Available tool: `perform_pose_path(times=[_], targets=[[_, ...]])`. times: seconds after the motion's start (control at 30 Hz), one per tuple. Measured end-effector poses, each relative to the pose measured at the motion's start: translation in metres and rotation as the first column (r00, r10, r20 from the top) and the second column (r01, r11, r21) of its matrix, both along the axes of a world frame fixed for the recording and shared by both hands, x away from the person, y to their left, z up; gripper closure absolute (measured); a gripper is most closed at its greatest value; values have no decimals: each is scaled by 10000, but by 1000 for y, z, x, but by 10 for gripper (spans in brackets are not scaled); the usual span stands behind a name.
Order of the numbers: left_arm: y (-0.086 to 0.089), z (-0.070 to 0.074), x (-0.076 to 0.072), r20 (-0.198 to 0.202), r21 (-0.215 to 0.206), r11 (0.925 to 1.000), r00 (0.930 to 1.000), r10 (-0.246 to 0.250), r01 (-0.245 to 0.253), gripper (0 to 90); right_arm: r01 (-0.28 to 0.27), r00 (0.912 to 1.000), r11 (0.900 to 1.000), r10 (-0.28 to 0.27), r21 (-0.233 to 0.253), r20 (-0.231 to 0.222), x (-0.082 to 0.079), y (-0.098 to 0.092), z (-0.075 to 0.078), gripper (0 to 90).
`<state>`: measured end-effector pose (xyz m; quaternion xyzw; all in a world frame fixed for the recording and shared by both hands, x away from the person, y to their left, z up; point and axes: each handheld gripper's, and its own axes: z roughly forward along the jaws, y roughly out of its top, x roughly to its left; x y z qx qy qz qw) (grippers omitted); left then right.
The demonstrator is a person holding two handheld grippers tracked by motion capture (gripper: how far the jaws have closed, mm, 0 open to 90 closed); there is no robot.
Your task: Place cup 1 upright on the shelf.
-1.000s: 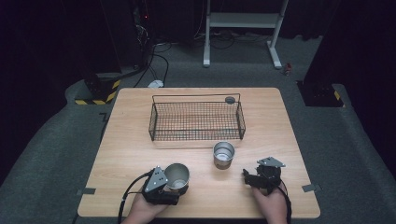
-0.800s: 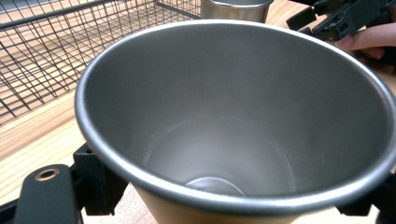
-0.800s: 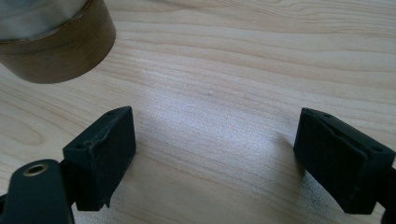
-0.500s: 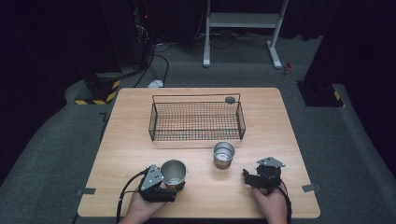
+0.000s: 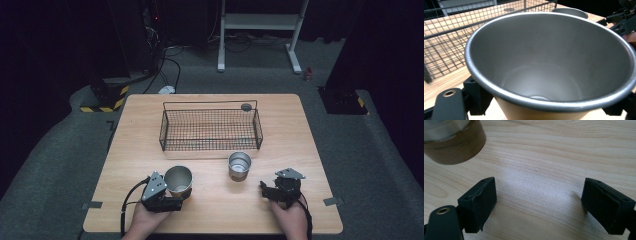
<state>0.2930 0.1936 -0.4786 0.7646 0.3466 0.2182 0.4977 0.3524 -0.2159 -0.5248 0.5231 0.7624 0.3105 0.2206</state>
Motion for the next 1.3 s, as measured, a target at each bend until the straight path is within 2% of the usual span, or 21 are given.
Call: perform_pose_path(times=[0.17,0.3,0.6,0.63,0.73,0.8,1.3], targets=[[2,-1,1,101,80,9995,9995,296,-297,164,0,10000,10000,0,0,-1,0,0,0,127],[4,-2,2,206,91,9996,9994,267,-269,164,2,10000,10000,-2,-1,-1,0,0,0,127],[8,-2,2,391,54,9987,9980,504,-506,165,1,10000,10000,-1,1,-3,0,0,0,127],[8,-1,2,510,122,9982,9970,583,-590,165,1,10000,10000,-1,-1,-1,0,0,0,126],[10,0,3,490,50,9981,9970,605,-609,165,2,10000,10000,-2,2,-2,0,0,0,127],[14,2,4,542,-208,9979,9966,623,-612,165,6,10000,10000,-6,0,-2,0,0,0,127],[23,7,11,631,-185,9967,9948,797,-787,165,2,10000,10000,-2,-4,2,0,0,0,127]])
